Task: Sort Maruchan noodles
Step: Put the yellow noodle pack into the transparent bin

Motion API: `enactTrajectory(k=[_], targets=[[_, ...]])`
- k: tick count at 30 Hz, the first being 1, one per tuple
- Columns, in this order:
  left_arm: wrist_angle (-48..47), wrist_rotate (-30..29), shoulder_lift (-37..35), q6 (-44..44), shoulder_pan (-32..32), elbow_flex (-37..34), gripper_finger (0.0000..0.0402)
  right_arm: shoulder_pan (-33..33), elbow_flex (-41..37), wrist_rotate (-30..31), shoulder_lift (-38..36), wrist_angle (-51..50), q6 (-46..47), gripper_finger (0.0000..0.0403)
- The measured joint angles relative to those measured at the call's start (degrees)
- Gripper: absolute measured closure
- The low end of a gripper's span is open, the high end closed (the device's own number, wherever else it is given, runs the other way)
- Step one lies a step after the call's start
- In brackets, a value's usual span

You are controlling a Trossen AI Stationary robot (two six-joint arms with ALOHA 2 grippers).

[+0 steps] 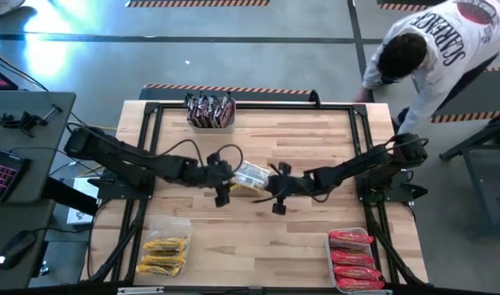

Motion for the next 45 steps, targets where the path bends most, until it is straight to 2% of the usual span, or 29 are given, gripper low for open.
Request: enactTrajectory(k=[3,5,9,17,22,28,33,36,40,45], targets=[[3.2,3.0,0.8,-3.1,3.9,-0.5,0.0286,-0.1,-8.0,-1.3,-0.1,12.3,3.5,0.0402],[1.4,5.4,1.1,-6.3,7.0,-0.7,0.0303,0.0,-12.5,-1.5,-0.2,20.4,5.2,0.0402],[0.5,8.7,4.1,-9.3,12.4,-0.7,0.0308,-0.3,-18.0,-3.5,-1.3,30.4,7.4,0.0402],[5.6,15.5,13.4,-11.6,19.1,-0.7,0.0286,-0.4,-18.3,-3.3,-5.2,29.1,6.1,0.0403],[11.3,20.4,18.6,-12.9,22.0,-0.4,0.0253,-0.4,-18.3,-3.2,-6.3,28.0,5.7,0.0403],[17.1,25.0,20.8,-12.8,23.8,-0.6,0.0214,-0.4,-18.3,-3.1,-6.3,28.0,5.7,0.0403],[19.8,30.0,20.9,-9.8,24.5,-0.7,0.021,-0.4,-18.3,-3.1,-6.3,27.6,5.7,0.0403],[19.3,30.7,20.9,-8.2,23.6,-0.7,0.0231,-0.4,-18.3,-2.5,-6.3,27.0,6.2,0.0403],[19.5,30.7,20.9,-3.9,21.8,-0.7,0.0284,-0.5,-18.3,0.4,-6.3,23.3,8.7,0.0388],[19.4,30.8,20.9,1.2,20.4,-0.7,0.0365,-1.1,-18.3,2.5,-6.2,17.6,15.6,0.0316]])
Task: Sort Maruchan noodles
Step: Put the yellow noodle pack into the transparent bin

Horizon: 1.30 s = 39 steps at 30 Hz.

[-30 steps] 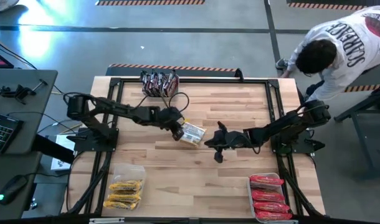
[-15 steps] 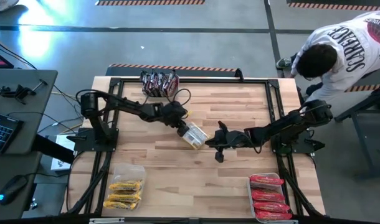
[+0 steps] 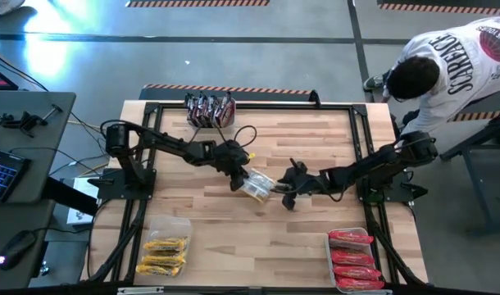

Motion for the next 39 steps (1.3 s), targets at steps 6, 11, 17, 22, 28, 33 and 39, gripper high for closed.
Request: enactTrajectory(k=[6,11,17,22,28,33,39], targets=[[0.5,-0.3,0.0,2.3,-0.7,0.0,0.0393,-2.7,0.0,-2.4,0.0,-1.6,7.5,0.0201],[2.3,-0.3,0.0,4.5,-1.9,0.0,0.04,-6.4,-0.1,-7.1,0.4,-1.5,8.3,0.0143],[2.9,-1.0,0.0,6.0,-2.6,0.0,0.0401,-9.1,-0.1,-13.9,4.6,1.1,7.8,0.0136],[1.4,-2.0,-1.5,7.0,-3.9,0.0,0.0401,-8.9,-0.1,-13.9,8.0,5.4,4.6,0.0135],[-3.6,-5.5,-7.3,9.6,-6.2,0.1,0.0401,-8.9,-0.2,-21.9,9.1,13.2,1.8,0.0135],[-4.5,-6.6,-11.1,8.8,-7.9,0.1,0.0401,-8.9,-0.2,-21.3,9.1,13.9,1.8,0.0135],[-4.3,-7.6,-12.3,8.1,-9.8,0.1,0.0401,-8.1,-0.2,-21.7,9.1,16.0,0.9,0.017]])
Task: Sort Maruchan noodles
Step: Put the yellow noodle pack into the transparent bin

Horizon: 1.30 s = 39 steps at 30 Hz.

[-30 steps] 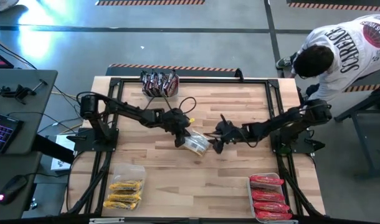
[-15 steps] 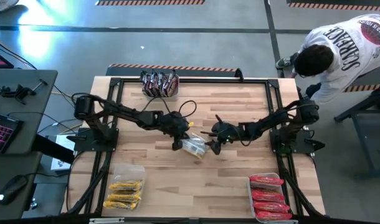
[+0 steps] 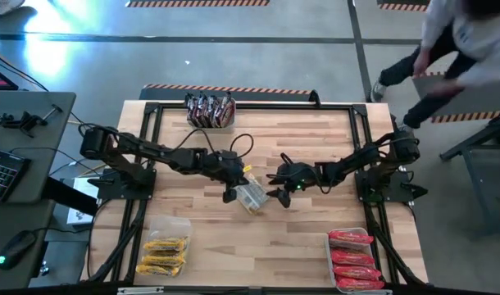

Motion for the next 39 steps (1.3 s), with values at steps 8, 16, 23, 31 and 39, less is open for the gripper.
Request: enactTrajectory(k=[8,16,23,31,39], targets=[[1.6,-0.5,0.0,0.0,-1.1,0.0,0.0401,2.8,0.0,-0.8,0.0,3.8,-8.1,0.0209],[3.0,-0.6,-1.1,0.0,-1.4,0.0,0.0401,1.2,0.0,-1.9,3.7,6.9,-7.8,0.0176],[2.9,-0.8,-3.9,0.4,-2.2,0.0,0.0401,-0.3,0.6,-8.5,9.5,19.2,-9.3,0.0171],[-6.6,-7.7,-3.1,-9.8,-0.3,0.1,0.0384,-1.3,1.3,-10.3,10.8,19.3,-6.8,0.0171],[-5.7,-1.1,3.2,-15.5,5.0,0.0,0.0293,-1.2,1.3,-10.2,10.4,19.2,-6.7,0.0171]])
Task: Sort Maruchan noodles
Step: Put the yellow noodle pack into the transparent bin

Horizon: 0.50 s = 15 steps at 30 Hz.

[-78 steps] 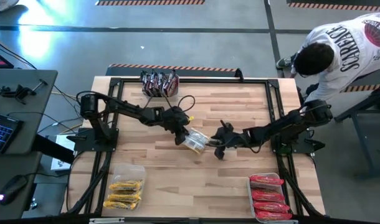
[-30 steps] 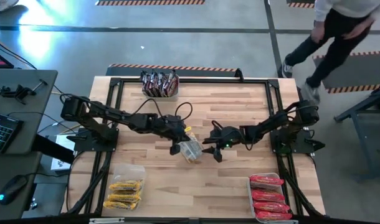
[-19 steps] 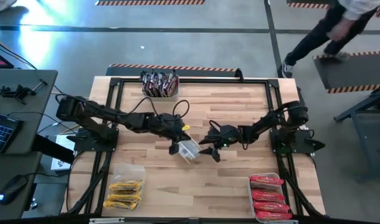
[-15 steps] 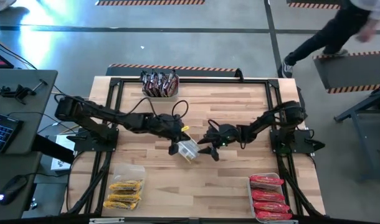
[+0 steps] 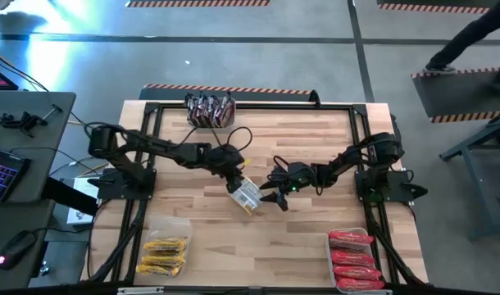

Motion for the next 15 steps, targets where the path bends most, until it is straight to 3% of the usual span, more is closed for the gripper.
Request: enactTrajectory(k=[8,12,15], targets=[[3.9,6.3,6.6,0.3,2.1,0.0,0.0219,0.4,0.0,0.0,0.0,-0.1,0.0,0.0171],[7.7,10.8,8.7,2.3,2.1,0.0,0.0223,0.4,0.0,0.0,0.0,0.0,0.0,0.0171],[9.1,12.0,9.4,3.1,1.9,0.0,0.0252,0.4,0.0,0.0,0.0,0.0,-0.2,0.0171]])
